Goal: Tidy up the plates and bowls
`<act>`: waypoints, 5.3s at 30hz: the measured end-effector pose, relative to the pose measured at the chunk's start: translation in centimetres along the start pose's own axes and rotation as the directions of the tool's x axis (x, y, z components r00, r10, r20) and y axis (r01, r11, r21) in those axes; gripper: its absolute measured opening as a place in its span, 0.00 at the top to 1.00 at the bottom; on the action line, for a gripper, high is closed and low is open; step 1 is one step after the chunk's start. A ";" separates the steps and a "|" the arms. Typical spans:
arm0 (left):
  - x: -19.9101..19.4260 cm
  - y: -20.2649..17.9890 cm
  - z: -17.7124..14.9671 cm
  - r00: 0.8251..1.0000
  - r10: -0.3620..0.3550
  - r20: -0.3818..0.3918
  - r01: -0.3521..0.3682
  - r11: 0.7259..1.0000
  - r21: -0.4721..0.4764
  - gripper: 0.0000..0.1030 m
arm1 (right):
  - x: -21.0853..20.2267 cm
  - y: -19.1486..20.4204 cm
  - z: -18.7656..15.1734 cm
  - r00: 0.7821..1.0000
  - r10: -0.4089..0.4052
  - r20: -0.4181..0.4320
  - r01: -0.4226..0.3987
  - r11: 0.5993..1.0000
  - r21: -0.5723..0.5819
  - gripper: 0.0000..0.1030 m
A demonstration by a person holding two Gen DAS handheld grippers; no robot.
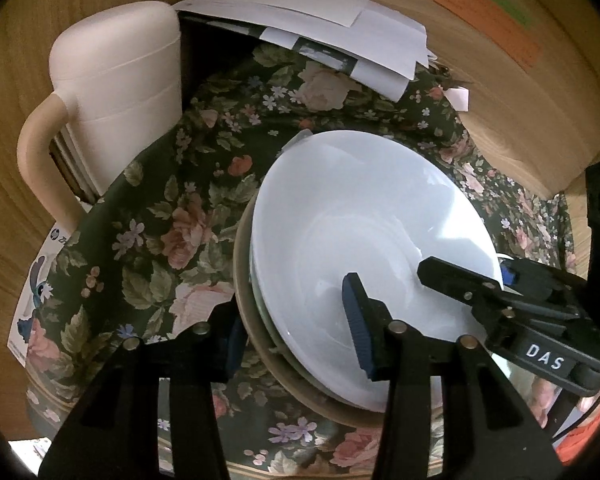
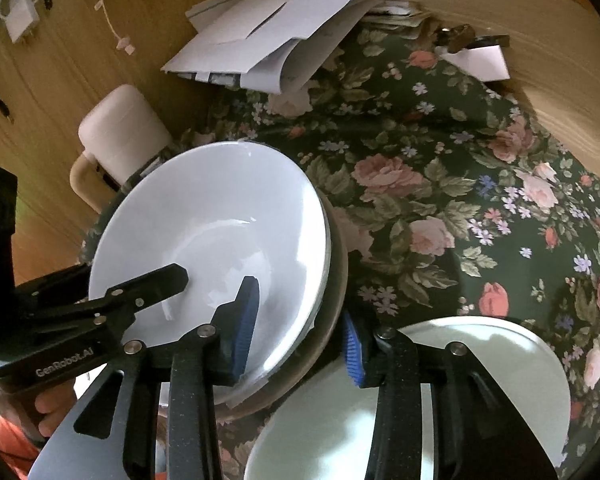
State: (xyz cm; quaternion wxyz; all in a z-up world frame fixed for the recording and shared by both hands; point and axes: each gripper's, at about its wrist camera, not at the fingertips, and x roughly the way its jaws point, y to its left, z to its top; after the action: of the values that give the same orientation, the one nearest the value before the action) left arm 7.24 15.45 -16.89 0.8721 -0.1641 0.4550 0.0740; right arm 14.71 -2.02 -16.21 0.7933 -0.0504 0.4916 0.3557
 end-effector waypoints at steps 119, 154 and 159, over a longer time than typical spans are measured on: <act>-18.6 -14.5 -8.1 0.739 -0.260 0.622 0.049 0.941 0.335 0.00 | -25.7 1.4 -12.7 0.671 -0.276 0.688 0.292 0.951 0.096 0.00; -18.6 -14.6 -8.0 0.734 -0.254 0.630 0.048 0.945 0.325 0.00 | -25.6 1.0 -12.6 0.676 -0.253 0.692 0.269 0.959 0.087 0.00; -18.6 -14.7 -8.1 0.734 -0.253 0.630 0.048 0.945 0.324 0.00 | -25.7 0.8 -12.6 0.678 -0.250 0.691 0.266 0.960 0.086 0.00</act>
State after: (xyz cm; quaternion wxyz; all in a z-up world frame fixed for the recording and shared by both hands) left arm -5.57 -0.81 -2.80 0.9937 -0.0360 0.1060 -0.0107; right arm -1.93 -20.01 -1.48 0.9608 0.0095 0.1412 0.2384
